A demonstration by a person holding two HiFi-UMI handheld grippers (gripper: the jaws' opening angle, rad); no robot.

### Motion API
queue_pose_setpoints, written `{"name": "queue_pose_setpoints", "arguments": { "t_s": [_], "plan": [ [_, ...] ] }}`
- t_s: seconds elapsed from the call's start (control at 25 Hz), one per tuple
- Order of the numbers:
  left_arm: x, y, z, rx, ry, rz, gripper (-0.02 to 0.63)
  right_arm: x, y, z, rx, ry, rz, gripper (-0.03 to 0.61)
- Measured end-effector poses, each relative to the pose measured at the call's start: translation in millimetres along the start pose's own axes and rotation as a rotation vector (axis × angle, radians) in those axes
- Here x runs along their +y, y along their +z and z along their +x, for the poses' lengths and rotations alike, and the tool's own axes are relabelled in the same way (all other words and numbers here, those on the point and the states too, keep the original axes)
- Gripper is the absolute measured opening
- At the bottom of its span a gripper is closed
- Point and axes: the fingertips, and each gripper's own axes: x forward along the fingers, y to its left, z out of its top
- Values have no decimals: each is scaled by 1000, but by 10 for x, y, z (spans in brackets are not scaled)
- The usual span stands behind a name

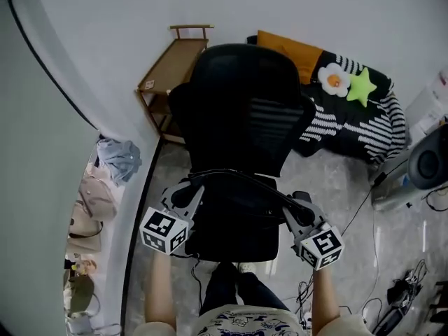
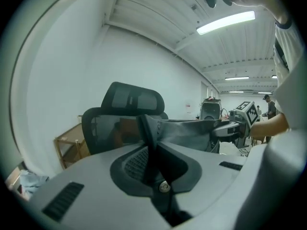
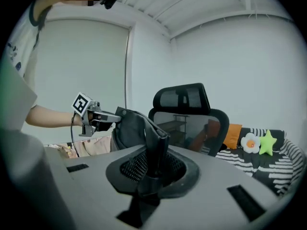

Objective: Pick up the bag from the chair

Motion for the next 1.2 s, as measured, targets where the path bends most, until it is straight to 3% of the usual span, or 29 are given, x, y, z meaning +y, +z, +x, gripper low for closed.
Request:
{"name": "queue_pose_setpoints", "arguments": {
  "t_s": [0.36,1.2],
  "plan": [
    [-218,599,-418,-77,67,42,34,105,590,-336,-74,8,-42,64],
    [-316,1145,-927,-175,162,58,31,297,1264,-551,-164,36,-120,66]
  ]
}}
